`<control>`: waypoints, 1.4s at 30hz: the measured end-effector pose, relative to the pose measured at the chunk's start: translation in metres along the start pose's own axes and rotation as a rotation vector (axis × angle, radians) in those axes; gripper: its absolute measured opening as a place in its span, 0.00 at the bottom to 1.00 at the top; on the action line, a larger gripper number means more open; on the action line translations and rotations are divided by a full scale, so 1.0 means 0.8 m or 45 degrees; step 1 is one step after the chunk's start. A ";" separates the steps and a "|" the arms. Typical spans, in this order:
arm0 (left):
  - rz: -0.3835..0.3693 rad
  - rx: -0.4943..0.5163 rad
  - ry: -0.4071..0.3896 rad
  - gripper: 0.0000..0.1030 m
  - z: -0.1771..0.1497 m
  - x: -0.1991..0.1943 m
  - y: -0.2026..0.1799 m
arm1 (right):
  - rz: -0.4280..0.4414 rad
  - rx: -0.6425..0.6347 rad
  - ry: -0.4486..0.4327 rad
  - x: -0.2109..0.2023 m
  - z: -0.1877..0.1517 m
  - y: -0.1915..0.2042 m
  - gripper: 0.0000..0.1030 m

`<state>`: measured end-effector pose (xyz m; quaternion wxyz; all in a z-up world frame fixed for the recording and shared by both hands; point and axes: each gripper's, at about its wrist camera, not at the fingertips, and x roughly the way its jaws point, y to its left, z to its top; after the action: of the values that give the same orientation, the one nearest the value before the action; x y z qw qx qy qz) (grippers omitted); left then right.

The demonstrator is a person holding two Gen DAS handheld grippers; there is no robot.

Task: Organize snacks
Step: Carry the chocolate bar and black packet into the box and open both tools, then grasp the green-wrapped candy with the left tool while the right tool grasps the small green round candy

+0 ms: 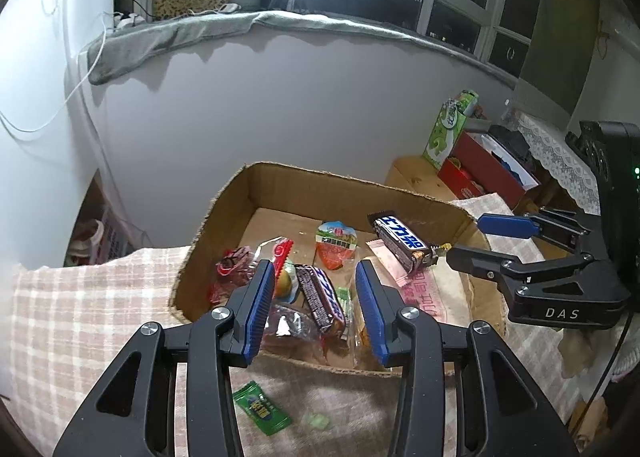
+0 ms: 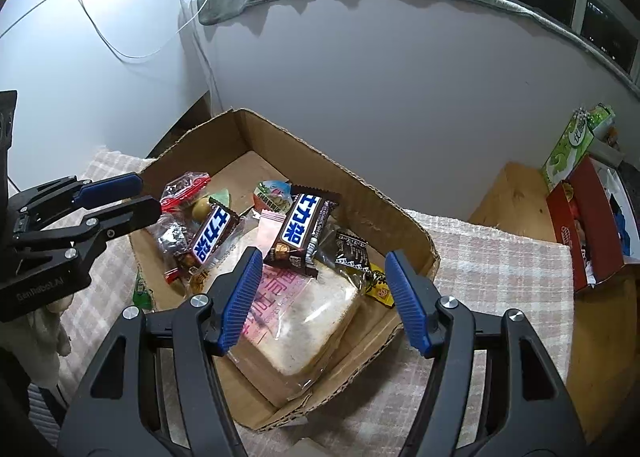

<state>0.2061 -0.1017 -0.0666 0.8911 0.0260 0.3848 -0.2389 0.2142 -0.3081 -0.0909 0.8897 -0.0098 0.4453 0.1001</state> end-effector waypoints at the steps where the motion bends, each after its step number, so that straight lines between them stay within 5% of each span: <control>1: 0.000 -0.003 -0.004 0.39 0.000 -0.003 0.001 | 0.000 -0.005 -0.002 -0.002 -0.001 0.002 0.64; 14: 0.044 -0.041 -0.050 0.39 -0.034 -0.060 0.033 | 0.008 -0.085 -0.080 -0.054 -0.016 0.044 0.64; 26: 0.067 -0.116 0.021 0.39 -0.091 -0.071 0.064 | 0.157 -0.247 -0.132 -0.090 -0.072 0.116 0.60; 33: 0.046 -0.147 0.089 0.39 -0.107 -0.043 0.061 | 0.200 -0.389 -0.047 -0.061 -0.109 0.164 0.57; 42: 0.066 -0.128 0.148 0.39 -0.109 -0.006 0.056 | 0.268 -0.342 0.080 0.005 -0.118 0.167 0.51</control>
<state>0.1643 -0.0400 -0.1308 0.8734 0.0050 0.4466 -0.1943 0.1171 -0.1868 -0.1418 0.8506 -0.0850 0.4542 0.2510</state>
